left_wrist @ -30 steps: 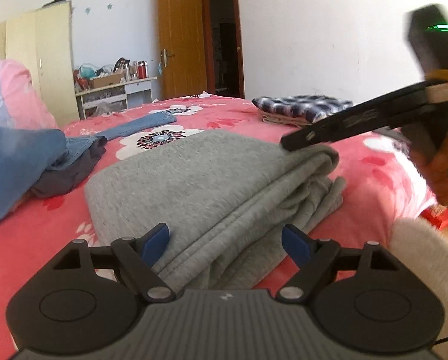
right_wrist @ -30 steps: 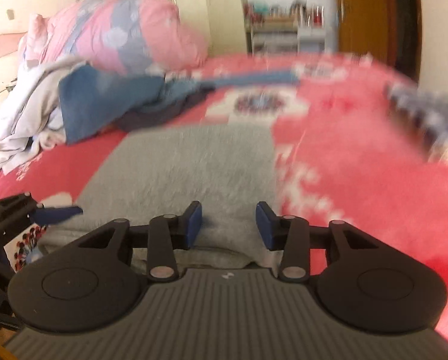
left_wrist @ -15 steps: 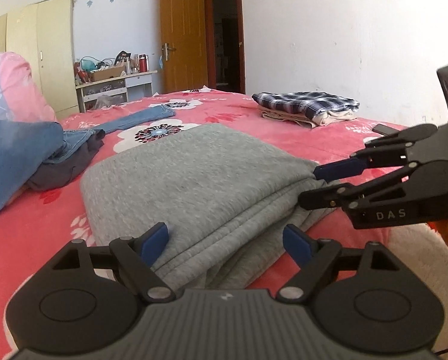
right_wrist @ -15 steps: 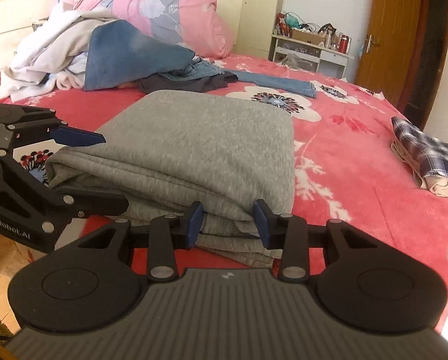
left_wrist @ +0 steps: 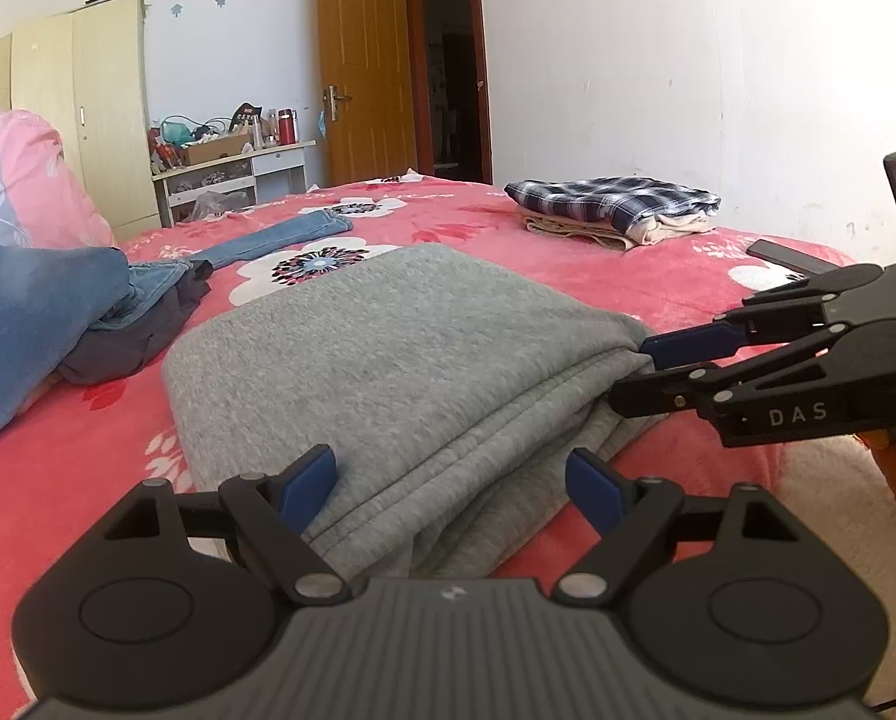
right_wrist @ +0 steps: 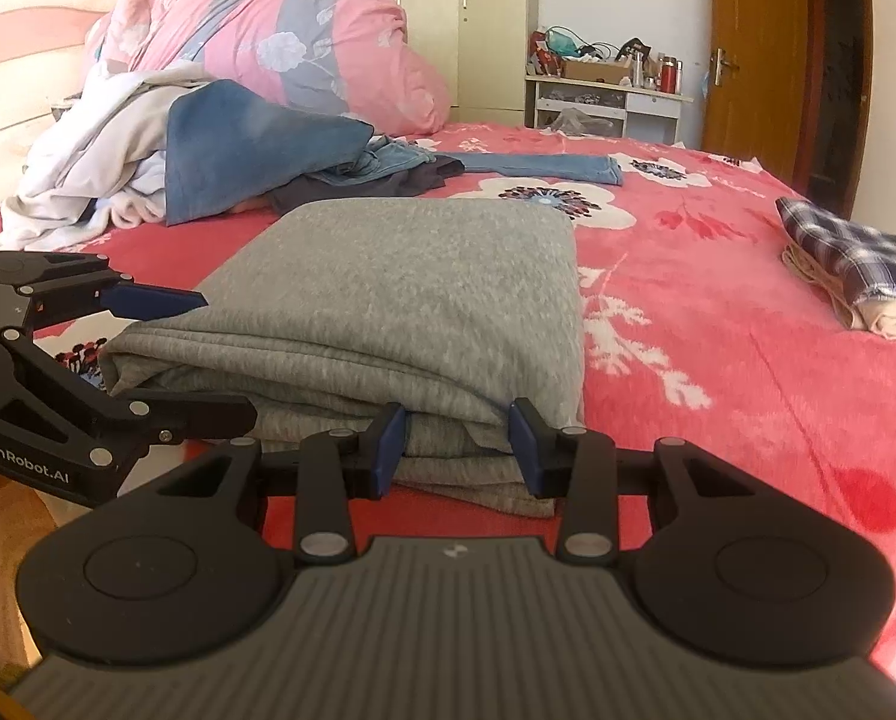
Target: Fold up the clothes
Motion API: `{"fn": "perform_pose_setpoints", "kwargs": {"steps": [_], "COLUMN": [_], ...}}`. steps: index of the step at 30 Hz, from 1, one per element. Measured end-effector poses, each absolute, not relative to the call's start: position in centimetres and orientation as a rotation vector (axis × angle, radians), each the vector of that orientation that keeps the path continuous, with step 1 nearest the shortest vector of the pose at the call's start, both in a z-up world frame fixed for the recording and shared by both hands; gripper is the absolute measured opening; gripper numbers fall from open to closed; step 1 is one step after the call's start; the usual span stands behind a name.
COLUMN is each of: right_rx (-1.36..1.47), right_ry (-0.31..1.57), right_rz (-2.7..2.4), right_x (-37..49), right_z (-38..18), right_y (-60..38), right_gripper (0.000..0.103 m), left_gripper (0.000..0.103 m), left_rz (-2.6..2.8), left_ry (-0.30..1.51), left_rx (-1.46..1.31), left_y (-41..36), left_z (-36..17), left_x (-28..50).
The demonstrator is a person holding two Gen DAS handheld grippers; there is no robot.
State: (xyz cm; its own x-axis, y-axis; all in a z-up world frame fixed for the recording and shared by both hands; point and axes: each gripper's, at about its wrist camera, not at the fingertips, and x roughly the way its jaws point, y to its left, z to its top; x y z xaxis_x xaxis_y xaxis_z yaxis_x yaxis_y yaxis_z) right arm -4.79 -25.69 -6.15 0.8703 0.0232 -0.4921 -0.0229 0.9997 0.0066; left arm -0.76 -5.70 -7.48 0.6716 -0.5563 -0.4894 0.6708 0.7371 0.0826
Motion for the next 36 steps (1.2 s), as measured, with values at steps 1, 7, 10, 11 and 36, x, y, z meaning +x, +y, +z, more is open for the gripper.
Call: {"fn": "perform_pose_setpoints", "kwargs": {"steps": [1,7,10,11,36], "right_rx": [0.007,0.046,0.062,0.064,0.097], "right_ry": [0.515,0.513,0.508,0.506,0.495], "right_rz": [0.023,0.018,0.016,0.016,-0.030], "right_x": [-4.8,-5.1,-5.2,-5.2,-6.9], "right_z": [-6.2,-6.4,-6.5,-6.6,-5.1], "right_y": [-25.8,-26.3,-26.4,-26.4,-26.3], "right_gripper": [0.037,0.040,0.040,0.040,0.040], "left_gripper": [0.084,0.084,0.084,0.084,0.089], "left_rz": [-0.699,-0.696,-0.695,-0.694,-0.646], "left_ry": [0.459,0.460,0.460,0.460,0.472], "left_rx": [0.266,0.271,0.273,0.274,0.209], "left_y": [-5.7,-5.8,-5.8,-5.8,-4.3], "left_z": [-7.5,-7.5,-7.6,-7.6,-6.1], "left_x": [-0.8,-0.8,-0.8,-0.8,-1.5]}}
